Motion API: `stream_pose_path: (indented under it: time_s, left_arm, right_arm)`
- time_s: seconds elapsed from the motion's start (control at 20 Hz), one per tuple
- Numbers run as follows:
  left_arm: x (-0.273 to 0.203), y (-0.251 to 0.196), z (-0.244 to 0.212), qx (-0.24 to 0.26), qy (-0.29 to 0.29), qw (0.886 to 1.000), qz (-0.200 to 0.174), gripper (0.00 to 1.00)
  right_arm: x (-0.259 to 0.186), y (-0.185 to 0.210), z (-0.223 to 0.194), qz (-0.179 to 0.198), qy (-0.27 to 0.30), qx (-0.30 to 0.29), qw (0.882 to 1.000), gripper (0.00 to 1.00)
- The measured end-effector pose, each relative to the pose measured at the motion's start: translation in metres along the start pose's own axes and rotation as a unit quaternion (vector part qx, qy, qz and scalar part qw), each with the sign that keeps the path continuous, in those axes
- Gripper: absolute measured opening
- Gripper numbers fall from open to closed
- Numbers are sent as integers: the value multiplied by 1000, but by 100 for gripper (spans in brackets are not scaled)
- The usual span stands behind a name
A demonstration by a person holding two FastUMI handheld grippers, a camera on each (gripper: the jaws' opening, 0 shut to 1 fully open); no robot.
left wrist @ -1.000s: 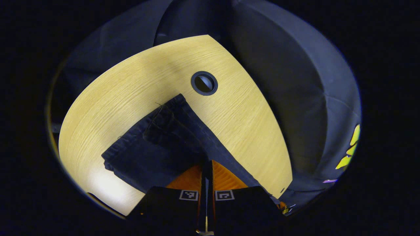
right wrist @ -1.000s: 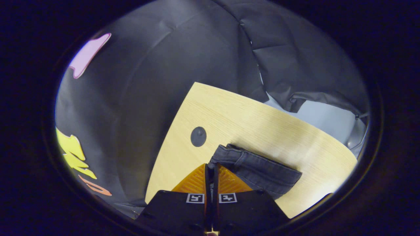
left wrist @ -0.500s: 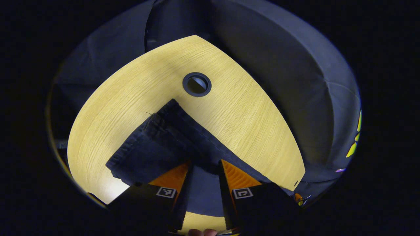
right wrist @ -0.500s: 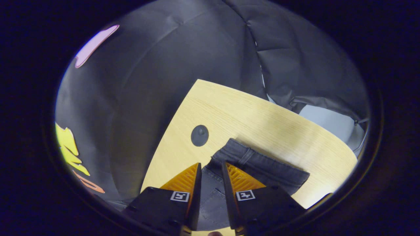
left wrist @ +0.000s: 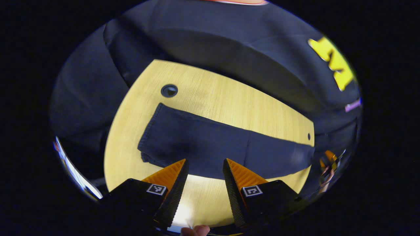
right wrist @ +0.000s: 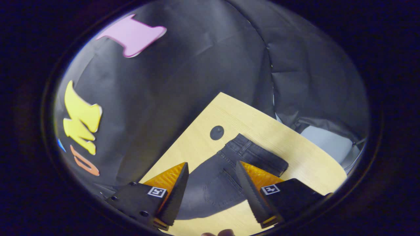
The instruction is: Grasp the waist and the cuffs of the jeans and fold them to make the two legs overlap; first hold the waist and fold one-third of the jeans toward the cuffs, then hold the cuffs and fold the remaining one-third in the same direction to finish folding.
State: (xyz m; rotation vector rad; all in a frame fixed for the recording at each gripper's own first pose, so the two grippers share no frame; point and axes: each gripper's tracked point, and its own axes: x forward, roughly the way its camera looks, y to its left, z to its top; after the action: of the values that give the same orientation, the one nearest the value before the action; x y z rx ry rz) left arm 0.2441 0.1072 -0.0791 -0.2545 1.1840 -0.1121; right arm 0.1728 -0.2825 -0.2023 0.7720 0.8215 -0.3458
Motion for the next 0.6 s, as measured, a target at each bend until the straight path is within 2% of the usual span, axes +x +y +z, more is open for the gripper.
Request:
stream_pose_path:
  time_s: [0.05,0.1,0.15,0.25,0.3,0.45,0.5,0.6]
  left_arm:
    - [-19,-9,8,15,-27,1000,8,70]
    - [-36,-11,-43,26,-59,998,17,70]
    - [-31,-10,-19,43,-92,995,18,70]
    - [-60,-23,-7,76,-162,983,42,87]
    - [-66,-24,-11,83,-191,977,47,100]
    - [-88,-35,-22,76,-279,955,57,100]
    - [-94,-35,-25,75,-305,947,59,100]
    - [-95,-36,-29,64,-345,935,52,100]
  right_arm:
    - [-20,3,-6,3,-12,-23,1000,92]
    - [-36,5,-11,3,-25,-48,999,84]
    - [-53,7,-17,3,-37,-74,997,94]
    - [-86,8,-31,-9,-71,-154,985,97]
    - [-102,12,-39,-10,-87,-194,977,89]
    - [-141,27,-67,-5,-133,-286,949,93]
    - [-152,33,-77,2,-149,-303,941,99]
    - [-169,43,-106,24,-152,-333,930,99]
